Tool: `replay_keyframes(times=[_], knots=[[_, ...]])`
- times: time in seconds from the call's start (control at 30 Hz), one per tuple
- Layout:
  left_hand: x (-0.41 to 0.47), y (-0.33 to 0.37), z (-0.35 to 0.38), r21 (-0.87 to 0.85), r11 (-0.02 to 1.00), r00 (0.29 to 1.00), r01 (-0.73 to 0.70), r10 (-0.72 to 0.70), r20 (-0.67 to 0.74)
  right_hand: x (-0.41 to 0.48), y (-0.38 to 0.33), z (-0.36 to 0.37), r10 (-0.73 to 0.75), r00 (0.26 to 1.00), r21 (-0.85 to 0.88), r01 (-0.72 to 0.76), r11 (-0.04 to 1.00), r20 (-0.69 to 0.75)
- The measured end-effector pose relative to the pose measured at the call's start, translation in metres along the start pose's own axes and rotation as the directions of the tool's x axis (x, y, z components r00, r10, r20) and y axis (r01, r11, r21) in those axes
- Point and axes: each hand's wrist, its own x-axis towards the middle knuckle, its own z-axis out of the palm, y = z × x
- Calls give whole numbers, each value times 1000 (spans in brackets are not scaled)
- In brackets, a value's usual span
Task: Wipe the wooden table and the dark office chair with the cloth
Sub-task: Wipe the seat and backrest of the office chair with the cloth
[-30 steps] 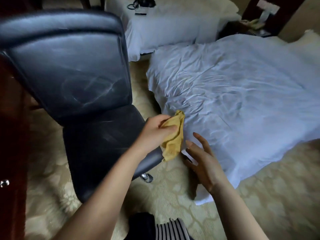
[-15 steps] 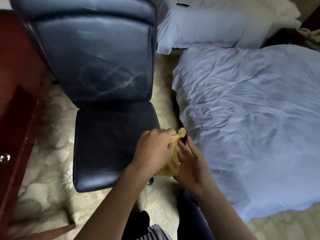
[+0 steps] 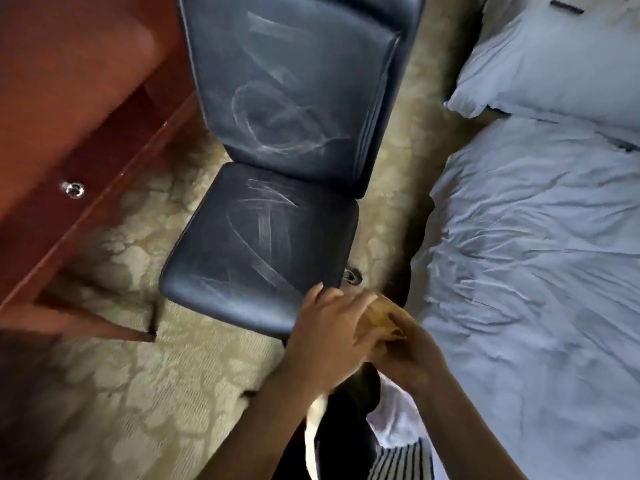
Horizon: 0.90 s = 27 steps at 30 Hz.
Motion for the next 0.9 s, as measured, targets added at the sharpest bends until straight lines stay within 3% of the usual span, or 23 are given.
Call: replay_keyframes(times=[0.07,0.17,0.23,0.33,0.43,0.63,0.8,0.9], knots=[[-2,-10,-4,-23,997,997,74,-74,-13,14,-5,-3,13,999,-21,-12,1000,32],[-12,-41,-4,-22,980,980,199,-199,-10,39,-1,-15,-6,995,-78,-2,997,-102],[-22,-61,-4,-64,959,961,277,-278,-9,50,7,-22,18,998,-99,-23,995,-53],[-38,-90,-3,-125,919,927,375,-375,22,65,18,-30,-49,973,-186,6,983,-227],[-44,-122,-1,-148,898,910,413,-410,55,85,19,-29,-112,958,-200,59,978,-265],[-59,-171,2,-332,741,806,584,-577,130,124,14,-8,-228,914,-331,112,937,-336],[-58,-189,9,-435,625,729,648,-674,118,150,8,4,-174,916,-502,-34,864,-362],[-50,-203,20,-491,565,672,663,-738,58,178,5,7,-241,877,-647,-99,756,-416]])
